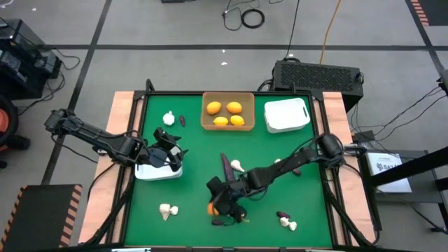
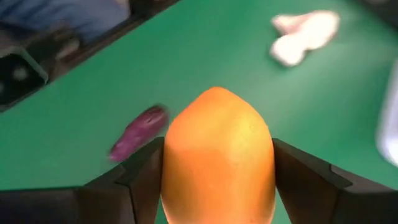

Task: Sort produce into baskets
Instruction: Put the lemon into the yellow bin

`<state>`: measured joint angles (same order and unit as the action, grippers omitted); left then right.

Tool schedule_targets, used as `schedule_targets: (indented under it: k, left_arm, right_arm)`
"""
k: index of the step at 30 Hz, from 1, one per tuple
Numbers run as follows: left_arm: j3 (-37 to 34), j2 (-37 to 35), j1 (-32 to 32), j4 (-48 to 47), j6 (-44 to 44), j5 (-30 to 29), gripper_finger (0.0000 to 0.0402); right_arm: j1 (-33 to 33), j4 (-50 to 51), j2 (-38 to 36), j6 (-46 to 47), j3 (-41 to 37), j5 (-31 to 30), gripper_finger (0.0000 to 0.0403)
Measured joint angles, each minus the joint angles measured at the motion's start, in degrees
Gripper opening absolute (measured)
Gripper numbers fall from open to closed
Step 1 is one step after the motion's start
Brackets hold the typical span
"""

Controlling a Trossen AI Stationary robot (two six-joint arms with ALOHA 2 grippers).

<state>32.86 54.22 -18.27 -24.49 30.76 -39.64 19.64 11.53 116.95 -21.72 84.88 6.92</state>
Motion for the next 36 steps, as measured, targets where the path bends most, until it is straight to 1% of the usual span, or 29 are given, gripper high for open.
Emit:
schedule_targets:
  k: [6,13,21,25,29,33,36]
  left_arm:
    - [0.0,-0.02,0.01,-0.07,-0.05,0.0,0.0303]
    - [0.0,-0.02,0.01,-0.28,-0.13,-0.02,0.0303]
    - [0.0,-0.02,0.01,-0.28,-0.17,-0.02,0.0303]
    - [0.0,-0.02,0.01,-0.35,-0.17,-0.02,0.0303]
    - [0.0,-0.02,0.01,-0.38,-1.06,-0.04,0.0303]
    - [0.0,-0.02,0.01,-0.28,-1.22,-0.04,0.0303]
    - [0.0,-0.02,0.03,-0.28,-1.21,-0.04,0.0303]
  right_arm:
    - [-5.05,2.53,-6.16,-1.36,0.0,-5.63,0.0252]
    - [-14.87,3.68,-10.58,-1.66,0.02,-8.5,0.0252]
    - [-28.34,4.63,-10.82,-1.01,0.02,-8.75,0.0252]
    - [-35.23,5.98,-10.82,3.33,0.02,-8.83,0.0252]
    - [-41.77,9.98,-10.82,8.11,0.02,-8.98,0.0252]
    - [-46.46,13.27,-9.86,11.59,0.02,-8.96,0.0252]
    - [-48.72,15.64,-9.82,12.95,-0.04,-8.89,0.0252]
